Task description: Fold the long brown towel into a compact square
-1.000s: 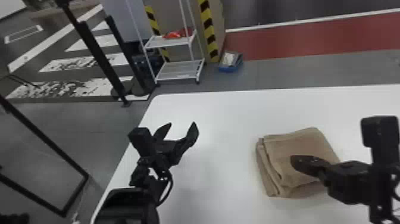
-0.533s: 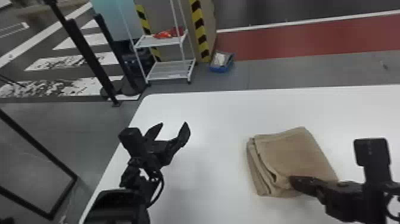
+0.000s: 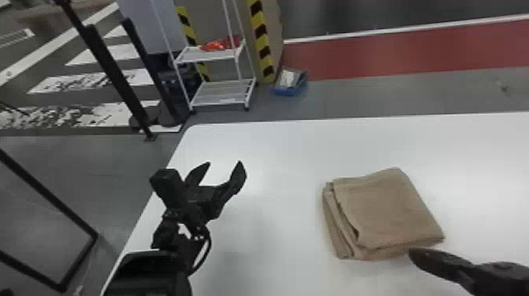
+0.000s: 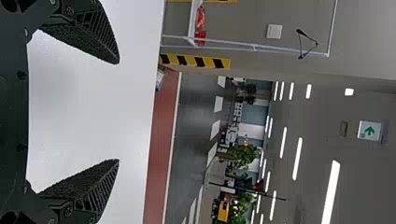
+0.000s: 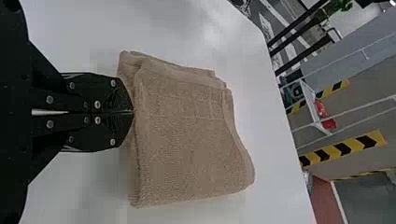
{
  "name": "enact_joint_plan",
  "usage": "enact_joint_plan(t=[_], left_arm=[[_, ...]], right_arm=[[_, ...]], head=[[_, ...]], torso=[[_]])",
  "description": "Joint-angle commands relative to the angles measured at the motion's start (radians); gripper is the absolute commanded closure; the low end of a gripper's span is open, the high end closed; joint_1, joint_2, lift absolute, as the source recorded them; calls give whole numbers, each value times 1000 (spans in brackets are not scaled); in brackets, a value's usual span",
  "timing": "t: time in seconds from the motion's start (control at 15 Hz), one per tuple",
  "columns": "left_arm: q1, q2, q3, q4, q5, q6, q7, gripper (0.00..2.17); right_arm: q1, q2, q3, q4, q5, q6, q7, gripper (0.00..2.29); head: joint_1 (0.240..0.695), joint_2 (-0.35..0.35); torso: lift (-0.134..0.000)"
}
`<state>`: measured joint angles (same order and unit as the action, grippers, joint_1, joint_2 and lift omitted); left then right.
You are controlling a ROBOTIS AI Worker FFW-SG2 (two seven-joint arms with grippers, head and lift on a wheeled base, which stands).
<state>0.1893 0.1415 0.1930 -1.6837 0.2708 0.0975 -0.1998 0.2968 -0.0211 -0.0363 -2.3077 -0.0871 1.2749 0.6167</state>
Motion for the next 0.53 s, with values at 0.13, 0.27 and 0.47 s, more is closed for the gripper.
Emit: enact_joint_plan(t=[0.13, 0.27, 0.47], left_arm=[[-8, 1, -9, -2, 1, 0, -1, 140], [-4, 1, -6, -8, 2, 0, 0, 140], [5, 1, 2, -13, 8, 0, 0, 140]], right_arm=[[-67, 1, -23, 79, 15, 50, -23, 2017], [-145, 1, 1, 152, 43, 71, -49, 2017], [-240, 9, 29, 266, 52, 19, -97, 2017]], head=[[695, 267], [695, 247], [695, 238]], torso=[[-125], [-125], [-125]])
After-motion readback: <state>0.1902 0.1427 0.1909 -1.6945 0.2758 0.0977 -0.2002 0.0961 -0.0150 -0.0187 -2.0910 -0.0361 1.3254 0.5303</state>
